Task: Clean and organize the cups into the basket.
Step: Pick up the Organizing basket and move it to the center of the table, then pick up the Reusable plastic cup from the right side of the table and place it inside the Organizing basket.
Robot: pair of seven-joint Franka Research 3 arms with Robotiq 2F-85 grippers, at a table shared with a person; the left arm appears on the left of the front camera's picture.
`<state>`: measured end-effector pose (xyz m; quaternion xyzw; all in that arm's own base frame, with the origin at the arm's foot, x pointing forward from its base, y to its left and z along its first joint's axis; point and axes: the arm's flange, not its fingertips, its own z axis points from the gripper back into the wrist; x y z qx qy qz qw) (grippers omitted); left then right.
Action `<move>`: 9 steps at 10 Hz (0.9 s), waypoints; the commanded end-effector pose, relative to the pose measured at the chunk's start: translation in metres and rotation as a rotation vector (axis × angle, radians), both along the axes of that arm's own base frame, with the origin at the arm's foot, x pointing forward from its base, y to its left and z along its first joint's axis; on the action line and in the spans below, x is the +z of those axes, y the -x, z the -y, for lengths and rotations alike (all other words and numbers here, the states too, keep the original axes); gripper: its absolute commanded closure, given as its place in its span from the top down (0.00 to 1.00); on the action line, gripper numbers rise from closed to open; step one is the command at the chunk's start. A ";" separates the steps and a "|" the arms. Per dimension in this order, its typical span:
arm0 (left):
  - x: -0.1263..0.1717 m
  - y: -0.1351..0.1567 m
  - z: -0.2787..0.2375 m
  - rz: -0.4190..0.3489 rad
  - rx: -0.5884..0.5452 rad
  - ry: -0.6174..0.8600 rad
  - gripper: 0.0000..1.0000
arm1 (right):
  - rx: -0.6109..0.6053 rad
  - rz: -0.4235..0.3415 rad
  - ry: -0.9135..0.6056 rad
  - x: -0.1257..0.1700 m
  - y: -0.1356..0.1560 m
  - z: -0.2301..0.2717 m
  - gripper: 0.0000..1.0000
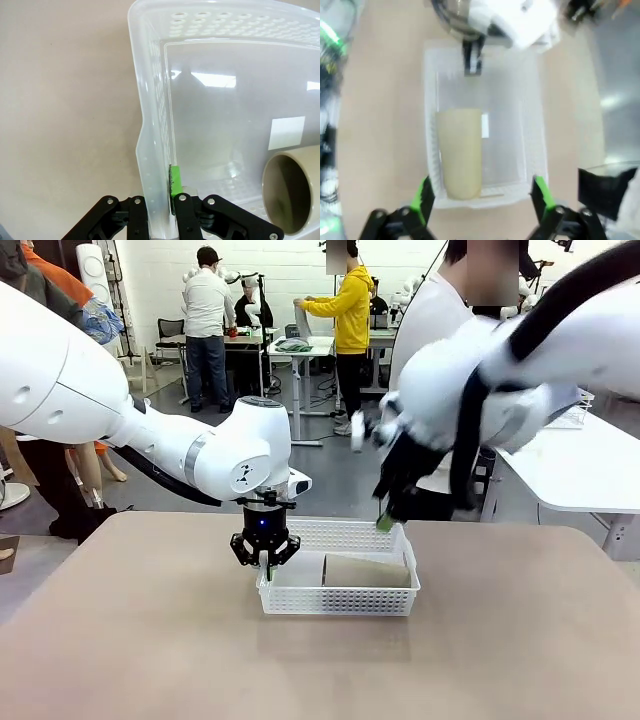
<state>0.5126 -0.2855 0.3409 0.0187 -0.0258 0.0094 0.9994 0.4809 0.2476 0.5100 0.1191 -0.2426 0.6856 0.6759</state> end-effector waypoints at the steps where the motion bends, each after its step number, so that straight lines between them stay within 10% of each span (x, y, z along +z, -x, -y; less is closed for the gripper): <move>1: -0.002 0.001 0.000 -0.002 -0.007 -0.005 0.00 | -0.048 0.033 -0.256 0.012 0.054 0.127 1.00; 9: -0.002 0.001 0.000 -0.002 -0.007 -0.005 0.00 | -0.187 0.126 -0.698 -0.083 0.152 0.392 1.00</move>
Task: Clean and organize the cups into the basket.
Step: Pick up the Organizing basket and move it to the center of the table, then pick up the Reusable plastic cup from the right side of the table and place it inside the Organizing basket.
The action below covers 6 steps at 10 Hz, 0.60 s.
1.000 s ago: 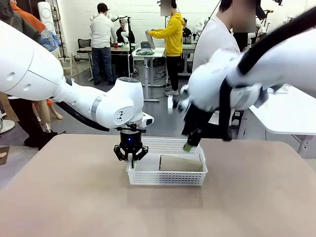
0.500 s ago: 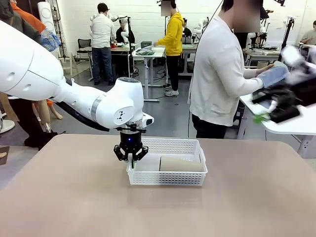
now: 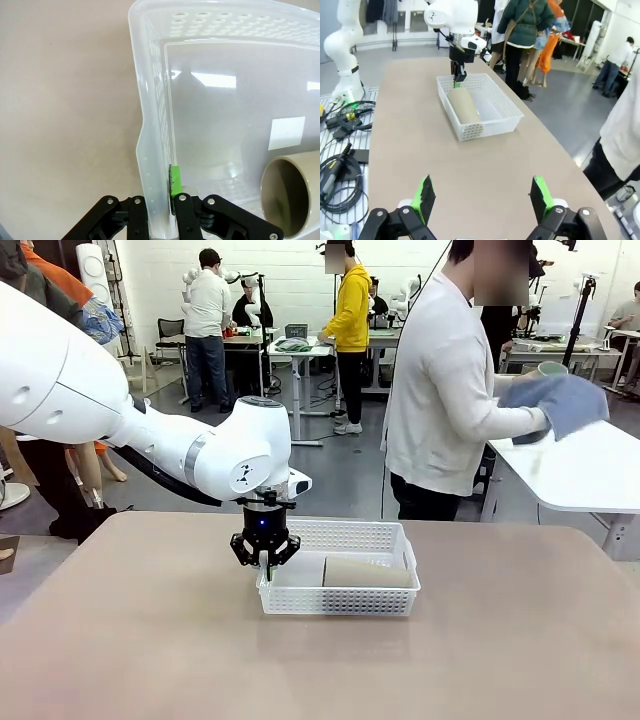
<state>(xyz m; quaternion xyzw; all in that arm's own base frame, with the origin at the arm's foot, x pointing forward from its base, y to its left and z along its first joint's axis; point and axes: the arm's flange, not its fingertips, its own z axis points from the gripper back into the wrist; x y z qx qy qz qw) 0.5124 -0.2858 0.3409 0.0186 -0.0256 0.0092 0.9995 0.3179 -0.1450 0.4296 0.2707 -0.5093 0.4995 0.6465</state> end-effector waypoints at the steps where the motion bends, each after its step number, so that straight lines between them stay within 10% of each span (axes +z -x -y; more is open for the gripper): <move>1: -0.002 0.001 -0.001 -0.002 -0.007 -0.005 0.00 | -0.002 -0.001 -0.023 -0.010 -0.014 0.004 1.00; 6: -0.002 0.001 -0.001 -0.002 -0.007 -0.005 0.00 | -0.015 -0.039 -0.026 -0.020 -0.011 0.008 1.00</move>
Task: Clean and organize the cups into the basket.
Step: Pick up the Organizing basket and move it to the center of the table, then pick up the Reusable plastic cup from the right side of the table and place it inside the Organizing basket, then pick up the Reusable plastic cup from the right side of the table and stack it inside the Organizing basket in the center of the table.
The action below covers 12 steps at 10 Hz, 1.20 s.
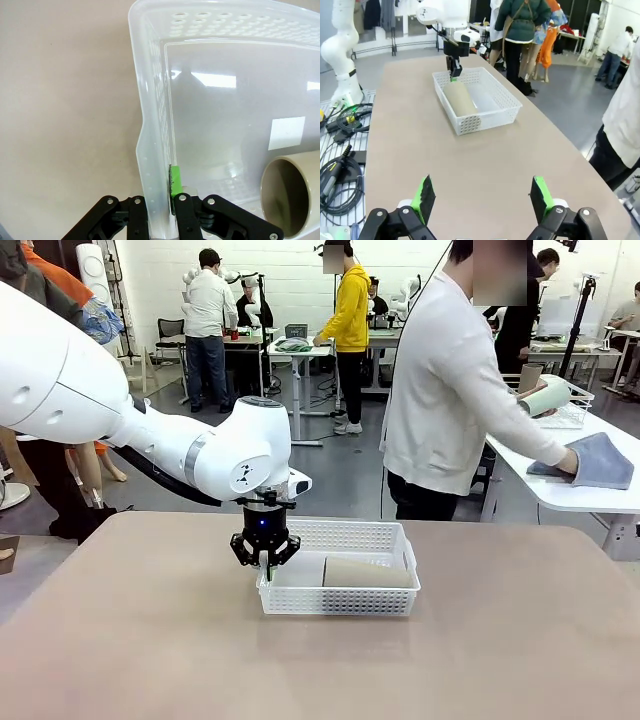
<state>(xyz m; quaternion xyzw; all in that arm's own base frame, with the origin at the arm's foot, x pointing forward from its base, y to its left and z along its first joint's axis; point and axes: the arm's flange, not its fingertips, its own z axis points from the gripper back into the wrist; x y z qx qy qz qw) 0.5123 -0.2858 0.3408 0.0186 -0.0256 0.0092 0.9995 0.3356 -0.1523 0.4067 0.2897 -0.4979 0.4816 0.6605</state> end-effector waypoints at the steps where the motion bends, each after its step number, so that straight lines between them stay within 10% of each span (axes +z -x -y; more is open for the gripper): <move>1: -0.002 0.001 -0.001 -0.002 -0.007 -0.005 0.00 | -0.004 0.019 -0.002 0.003 0.007 0.001 1.00; 12: -0.002 0.001 -0.001 -0.002 -0.007 -0.005 0.00 | -0.004 0.019 -0.002 0.003 0.007 0.001 1.00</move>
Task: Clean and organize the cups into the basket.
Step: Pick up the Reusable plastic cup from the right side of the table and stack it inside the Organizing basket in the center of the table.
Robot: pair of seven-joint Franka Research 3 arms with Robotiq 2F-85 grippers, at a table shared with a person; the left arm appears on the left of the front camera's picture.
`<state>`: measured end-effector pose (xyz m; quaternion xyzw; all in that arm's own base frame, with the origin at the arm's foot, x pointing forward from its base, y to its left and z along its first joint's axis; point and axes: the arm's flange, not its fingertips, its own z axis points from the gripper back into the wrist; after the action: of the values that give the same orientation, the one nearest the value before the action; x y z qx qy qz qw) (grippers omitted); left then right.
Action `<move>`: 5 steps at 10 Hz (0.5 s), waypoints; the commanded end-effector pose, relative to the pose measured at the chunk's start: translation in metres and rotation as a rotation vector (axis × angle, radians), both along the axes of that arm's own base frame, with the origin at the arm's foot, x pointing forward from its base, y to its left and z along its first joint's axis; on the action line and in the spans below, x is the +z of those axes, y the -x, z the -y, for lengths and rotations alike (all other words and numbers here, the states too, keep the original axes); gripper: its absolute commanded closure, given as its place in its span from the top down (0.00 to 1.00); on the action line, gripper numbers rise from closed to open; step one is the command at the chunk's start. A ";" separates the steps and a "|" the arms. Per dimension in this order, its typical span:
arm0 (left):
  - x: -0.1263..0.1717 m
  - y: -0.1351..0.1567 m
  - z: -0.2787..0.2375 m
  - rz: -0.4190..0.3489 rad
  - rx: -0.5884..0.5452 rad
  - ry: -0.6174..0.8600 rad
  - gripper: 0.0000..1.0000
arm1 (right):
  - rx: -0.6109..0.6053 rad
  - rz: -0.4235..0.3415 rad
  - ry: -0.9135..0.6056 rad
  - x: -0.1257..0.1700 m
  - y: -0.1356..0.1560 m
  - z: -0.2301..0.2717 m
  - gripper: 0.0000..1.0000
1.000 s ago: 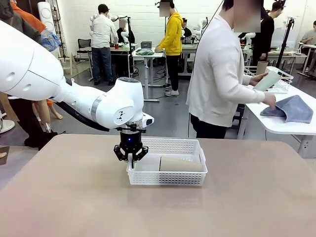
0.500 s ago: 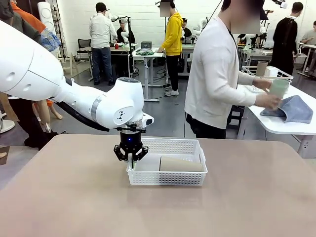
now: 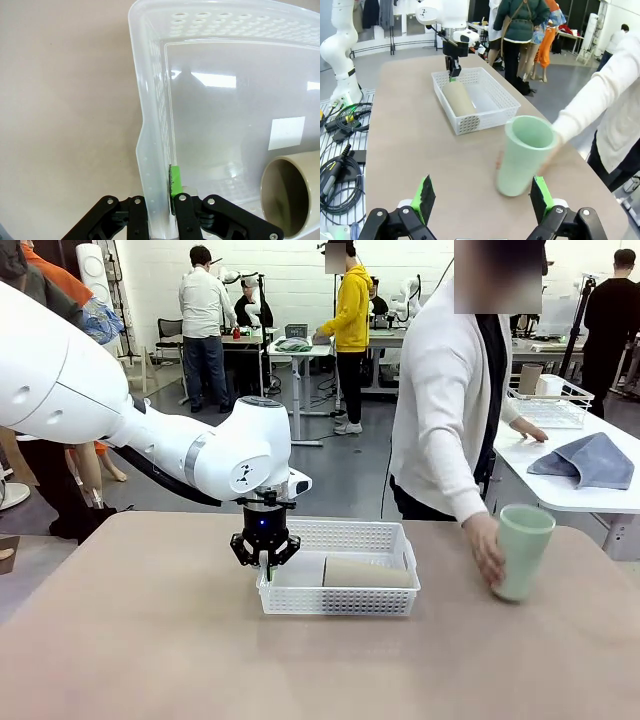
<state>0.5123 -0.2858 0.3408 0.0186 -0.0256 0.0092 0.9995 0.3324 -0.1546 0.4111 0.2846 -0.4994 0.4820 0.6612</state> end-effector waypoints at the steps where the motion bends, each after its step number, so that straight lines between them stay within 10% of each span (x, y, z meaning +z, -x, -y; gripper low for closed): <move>1: -0.002 0.001 -0.001 -0.002 -0.007 -0.005 0.00 | 0.002 0.012 -0.008 -0.002 0.004 -0.001 1.00; 5: -0.002 0.001 -0.001 -0.002 -0.007 -0.005 0.00 | 0.002 0.012 -0.008 -0.002 0.004 -0.001 1.00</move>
<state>0.5124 -0.2858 0.3408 0.0186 -0.0256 0.0092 0.9995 0.3324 -0.1545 0.4111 0.2846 -0.4994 0.4821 0.6612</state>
